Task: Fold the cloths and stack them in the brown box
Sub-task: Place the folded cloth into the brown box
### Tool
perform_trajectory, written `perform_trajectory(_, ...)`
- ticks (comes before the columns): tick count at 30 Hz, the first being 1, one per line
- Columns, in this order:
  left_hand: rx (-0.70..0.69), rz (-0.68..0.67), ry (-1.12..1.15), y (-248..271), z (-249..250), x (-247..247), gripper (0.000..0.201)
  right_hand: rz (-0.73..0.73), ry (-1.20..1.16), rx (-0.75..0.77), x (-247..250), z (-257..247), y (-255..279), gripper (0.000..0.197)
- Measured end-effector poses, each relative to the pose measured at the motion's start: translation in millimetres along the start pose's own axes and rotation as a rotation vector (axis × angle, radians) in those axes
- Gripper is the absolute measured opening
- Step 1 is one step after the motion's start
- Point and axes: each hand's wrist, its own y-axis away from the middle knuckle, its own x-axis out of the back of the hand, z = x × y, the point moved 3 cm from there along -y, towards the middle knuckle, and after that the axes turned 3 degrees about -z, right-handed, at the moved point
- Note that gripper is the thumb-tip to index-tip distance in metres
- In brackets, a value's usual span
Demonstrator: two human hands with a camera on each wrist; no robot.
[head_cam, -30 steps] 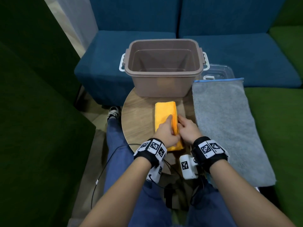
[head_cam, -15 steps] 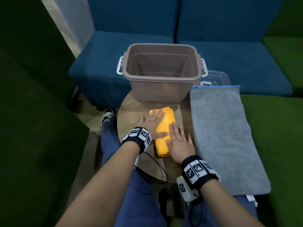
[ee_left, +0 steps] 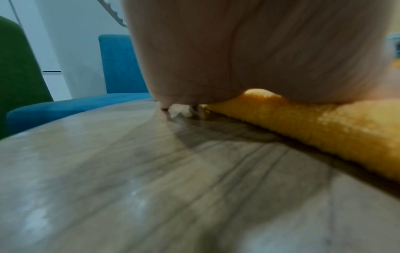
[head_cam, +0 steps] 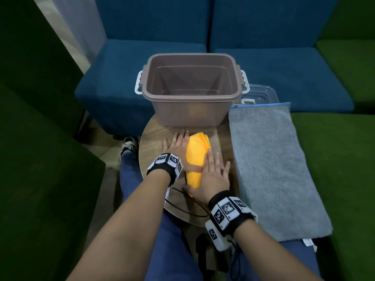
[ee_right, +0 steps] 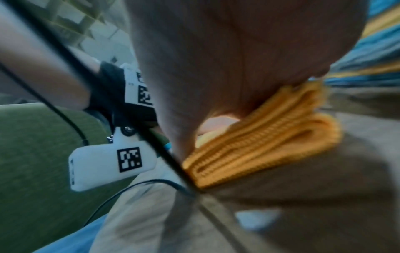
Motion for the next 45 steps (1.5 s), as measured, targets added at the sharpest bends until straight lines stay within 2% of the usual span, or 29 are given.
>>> perform_trajectory(3, 0.084, -0.003, 0.031, 14.3, -7.0, 0.1, 0.135, 0.012, -0.047, 0.105, -0.6, -7.8, 1.6, 0.113)
perform_trajectory(7, 0.246, 0.020, 0.243, 47.4, -17.7, -3.6, 0.136, -0.114, 0.012, 0.212, 1.8, 11.8, 6.5, 0.103)
perform_trajectory(8, 0.264, 0.040, 0.273, 54.5, -19.9, -3.4, 0.128, -0.150, 0.048, 0.241, 5.2, 15.5, 9.5, 0.102)
perform_trajectory(9, 0.276, 0.076, 0.312, 60.5, -23.4, -3.2, 0.109, -0.176, 0.095, 0.271, 8.5, 17.2, 12.6, 0.102)
perform_trajectory(11, 0.312, 0.177, 0.427, 72.5, -32.7, 5.6, 0.050, -0.164, 0.177, 0.321, 14.0, 16.2, 15.1, 0.100)
perform_trajectory(12, 0.351, 0.210, 0.474, 76.6, -37.1, 10.5, 0.034, -0.133, 0.201, 0.340, 15.9, 14.4, 13.7, 0.098)
perform_trajectory(14, 0.449, 0.242, 0.479, 84.9, -43.2, 18.8, 0.018, -0.066, 0.224, 0.360, 18.4, 9.8, 8.7, 0.092)
perform_trajectory(16, 0.418, 0.319, 0.347, 87.3, -38.6, 23.2, 0.025, -0.007, 0.230, 0.362, 15.0, 5.0, 1.9, 0.087)
perform_trajectory(18, 0.216, 0.399, 0.316, 83.8, -17.7, 22.1, 0.030, 0.038, 0.225, 0.353, 14.0, -1.9, -3.0, 0.079)
perform_trajectory(20, 0.055, 0.348, 0.237, 77.0, 5.6, 11.5, 0.038, 0.039, 0.203, 0.321, 15.9, -12.2, -5.1, 0.075)
perform_trajectory(21, 0.024, 0.299, 0.139, 73.6, 14.1, 3.7, 0.044, 0.039, 0.170, 0.291, 17.1, -15.8, -4.7, 0.078)
perform_trajectory(24, 0.059, 0.160, -0.061, 62.7, 9.3, -16.2, 0.056, 0.023, -0.012, 0.219, 11.7, -18.2, -6.1, 0.080)
perform_trajectory(27, 0.104, 0.142, 0.029, 54.7, -12.3, -28.3, 0.077, 0.053, -0.100, 0.217, -4.8, -4.7, -7.6, 0.067)
perform_trajectory(32, 0.188, 0.160, 0.175, 45.7, -27.4, -24.0, 0.083, 0.072, -0.169, 0.028, -10.0, 8.7, -18.8, 0.061)
perform_trajectory(34, 0.200, 0.151, 0.216, 44.5, -29.5, -22.5, 0.083, 0.053, -0.246, -0.030, -7.9, 10.3, -21.1, 0.065)
perform_trajectory(37, 0.199, 0.207, 0.227, 46.1, -29.9, -20.4, 0.079, 0.059, -0.366, -0.123, -3.8, 19.4, -23.8, 0.071)
perform_trajectory(40, 0.218, 0.258, 0.212, 47.0, -27.7, -21.6, 0.077, 0.143, -0.375, -0.210, 7.9, 24.3, -26.4, 0.077)
perform_trajectory(42, 0.223, 0.270, 0.201, 44.6, -25.8, -20.8, 0.073, 0.160, -0.532, -0.224, 15.2, 23.9, -29.6, 0.071)
perform_trajectory(45, 0.261, 0.251, 0.258, 39.9, -31.5, -11.3, 0.069, 0.079, -0.665, -0.238, 21.3, 26.4, -33.6, 0.055)
